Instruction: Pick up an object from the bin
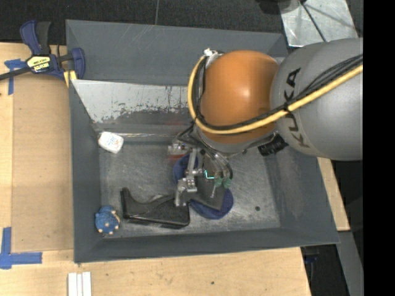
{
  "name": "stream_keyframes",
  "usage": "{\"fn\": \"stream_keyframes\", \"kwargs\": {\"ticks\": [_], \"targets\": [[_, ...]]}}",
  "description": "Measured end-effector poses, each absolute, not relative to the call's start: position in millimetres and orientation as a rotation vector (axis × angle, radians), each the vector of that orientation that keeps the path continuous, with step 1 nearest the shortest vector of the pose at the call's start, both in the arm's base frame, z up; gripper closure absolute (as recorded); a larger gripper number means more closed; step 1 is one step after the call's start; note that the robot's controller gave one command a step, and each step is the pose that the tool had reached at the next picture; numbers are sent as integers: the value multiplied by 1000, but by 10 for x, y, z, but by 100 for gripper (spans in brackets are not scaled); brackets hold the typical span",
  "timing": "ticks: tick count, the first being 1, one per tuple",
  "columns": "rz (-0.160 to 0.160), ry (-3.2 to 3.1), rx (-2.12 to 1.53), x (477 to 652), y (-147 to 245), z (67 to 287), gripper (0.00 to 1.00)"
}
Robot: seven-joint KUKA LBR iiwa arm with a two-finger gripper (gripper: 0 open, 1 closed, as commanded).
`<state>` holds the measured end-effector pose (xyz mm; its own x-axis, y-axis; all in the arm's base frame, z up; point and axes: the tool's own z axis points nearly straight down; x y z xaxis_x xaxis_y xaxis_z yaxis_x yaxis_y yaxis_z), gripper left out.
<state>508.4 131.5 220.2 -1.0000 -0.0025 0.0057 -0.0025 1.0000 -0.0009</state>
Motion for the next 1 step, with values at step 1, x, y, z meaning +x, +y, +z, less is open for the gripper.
{"fn": "stream_keyframes", "kwargs": {"ticks": [1], "targets": [[-7,-3143,-91,4878,1625,736,0]]}}
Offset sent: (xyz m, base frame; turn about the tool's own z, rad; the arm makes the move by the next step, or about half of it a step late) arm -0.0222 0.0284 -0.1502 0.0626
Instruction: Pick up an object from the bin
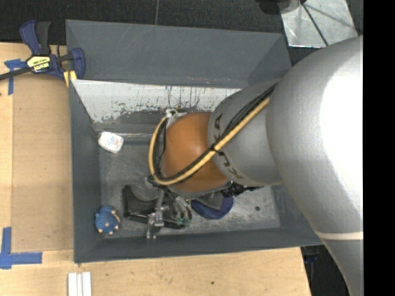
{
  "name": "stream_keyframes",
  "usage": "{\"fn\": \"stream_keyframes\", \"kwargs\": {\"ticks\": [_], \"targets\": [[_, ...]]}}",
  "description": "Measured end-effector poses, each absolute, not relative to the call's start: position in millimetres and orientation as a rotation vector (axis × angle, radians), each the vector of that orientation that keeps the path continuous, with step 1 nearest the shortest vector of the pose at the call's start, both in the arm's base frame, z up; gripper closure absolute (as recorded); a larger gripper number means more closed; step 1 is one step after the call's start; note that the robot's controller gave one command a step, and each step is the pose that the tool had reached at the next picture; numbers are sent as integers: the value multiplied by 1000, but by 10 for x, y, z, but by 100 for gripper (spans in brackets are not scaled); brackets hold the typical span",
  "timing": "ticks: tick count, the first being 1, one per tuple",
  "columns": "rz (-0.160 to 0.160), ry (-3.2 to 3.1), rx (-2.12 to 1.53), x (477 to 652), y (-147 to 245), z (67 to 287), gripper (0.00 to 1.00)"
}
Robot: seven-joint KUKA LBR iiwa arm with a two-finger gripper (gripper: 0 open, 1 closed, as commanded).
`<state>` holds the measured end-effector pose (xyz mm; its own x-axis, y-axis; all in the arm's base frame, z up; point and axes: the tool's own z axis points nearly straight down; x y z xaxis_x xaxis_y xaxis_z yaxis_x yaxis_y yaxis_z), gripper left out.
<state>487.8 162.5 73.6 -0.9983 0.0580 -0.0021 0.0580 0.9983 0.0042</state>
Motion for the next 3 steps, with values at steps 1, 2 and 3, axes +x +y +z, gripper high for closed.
{"fn": "stream_keyframes", "kwargs": {"ticks": [1,2,3], "targets": [[-1,3096,544,4992,1254,995,0],[2,2995,936,4908,1537,998,0],[0,2958,1049,4986,1811,739,0]]}}
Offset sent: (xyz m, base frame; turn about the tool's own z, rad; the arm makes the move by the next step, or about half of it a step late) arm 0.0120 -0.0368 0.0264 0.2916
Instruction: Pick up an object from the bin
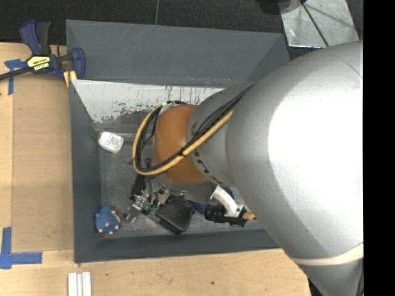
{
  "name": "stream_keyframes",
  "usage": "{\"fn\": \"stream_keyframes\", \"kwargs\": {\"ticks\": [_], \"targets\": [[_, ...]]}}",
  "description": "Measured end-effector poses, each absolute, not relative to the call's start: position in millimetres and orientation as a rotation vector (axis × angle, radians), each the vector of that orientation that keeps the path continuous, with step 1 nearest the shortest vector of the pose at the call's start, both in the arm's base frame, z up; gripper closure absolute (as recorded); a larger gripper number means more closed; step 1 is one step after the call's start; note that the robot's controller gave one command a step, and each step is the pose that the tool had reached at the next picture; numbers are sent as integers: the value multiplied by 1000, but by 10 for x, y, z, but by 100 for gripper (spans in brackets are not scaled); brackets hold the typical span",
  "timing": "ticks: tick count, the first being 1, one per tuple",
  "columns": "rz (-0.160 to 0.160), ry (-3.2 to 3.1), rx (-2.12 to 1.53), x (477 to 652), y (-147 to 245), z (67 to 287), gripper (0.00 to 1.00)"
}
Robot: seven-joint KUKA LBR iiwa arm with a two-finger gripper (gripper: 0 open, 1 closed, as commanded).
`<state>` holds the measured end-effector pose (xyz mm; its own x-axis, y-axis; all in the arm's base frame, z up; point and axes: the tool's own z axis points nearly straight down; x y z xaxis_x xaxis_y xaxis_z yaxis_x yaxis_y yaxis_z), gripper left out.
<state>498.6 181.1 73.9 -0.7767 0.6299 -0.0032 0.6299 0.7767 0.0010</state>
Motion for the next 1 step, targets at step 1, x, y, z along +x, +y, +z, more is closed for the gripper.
{"fn": "stream_keyframes", "kwargs": {"ticks": [1], "targets": [[26,2721,1556,4925,1462,752,0]]}}
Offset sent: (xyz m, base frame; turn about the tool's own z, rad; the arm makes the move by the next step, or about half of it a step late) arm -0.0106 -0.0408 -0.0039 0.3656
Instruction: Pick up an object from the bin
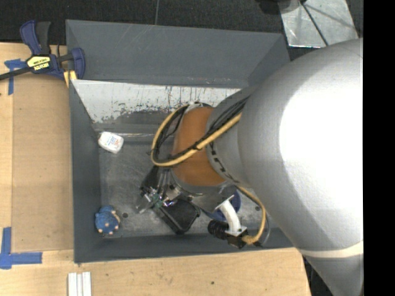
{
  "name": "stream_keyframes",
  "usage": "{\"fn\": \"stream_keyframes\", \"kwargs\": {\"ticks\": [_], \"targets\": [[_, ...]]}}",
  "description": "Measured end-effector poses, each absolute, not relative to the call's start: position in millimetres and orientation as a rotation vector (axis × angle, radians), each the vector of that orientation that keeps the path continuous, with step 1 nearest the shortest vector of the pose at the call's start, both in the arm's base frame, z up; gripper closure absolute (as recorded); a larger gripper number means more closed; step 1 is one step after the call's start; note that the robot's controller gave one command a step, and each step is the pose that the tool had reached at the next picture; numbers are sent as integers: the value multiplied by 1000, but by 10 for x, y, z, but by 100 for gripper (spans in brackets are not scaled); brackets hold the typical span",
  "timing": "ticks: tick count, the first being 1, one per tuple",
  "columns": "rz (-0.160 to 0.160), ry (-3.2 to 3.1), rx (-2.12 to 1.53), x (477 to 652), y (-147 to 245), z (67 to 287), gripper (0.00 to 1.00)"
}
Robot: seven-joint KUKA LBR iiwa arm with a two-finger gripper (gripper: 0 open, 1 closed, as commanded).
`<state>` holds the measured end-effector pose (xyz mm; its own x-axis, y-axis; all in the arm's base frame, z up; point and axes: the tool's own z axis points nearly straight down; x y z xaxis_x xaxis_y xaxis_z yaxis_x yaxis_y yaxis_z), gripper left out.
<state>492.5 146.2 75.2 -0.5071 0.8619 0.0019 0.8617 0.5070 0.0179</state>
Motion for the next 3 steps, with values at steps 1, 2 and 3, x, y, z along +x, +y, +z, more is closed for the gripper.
{"fn": "stream_keyframes", "kwargs": {"ticks": [1,2,3], "targets": [[25,2705,1558,4958,1413,777,100],[-3,2725,1565,4954,1404,1163,100],[-6,2729,1562,4936,1397,1181,100]]}}
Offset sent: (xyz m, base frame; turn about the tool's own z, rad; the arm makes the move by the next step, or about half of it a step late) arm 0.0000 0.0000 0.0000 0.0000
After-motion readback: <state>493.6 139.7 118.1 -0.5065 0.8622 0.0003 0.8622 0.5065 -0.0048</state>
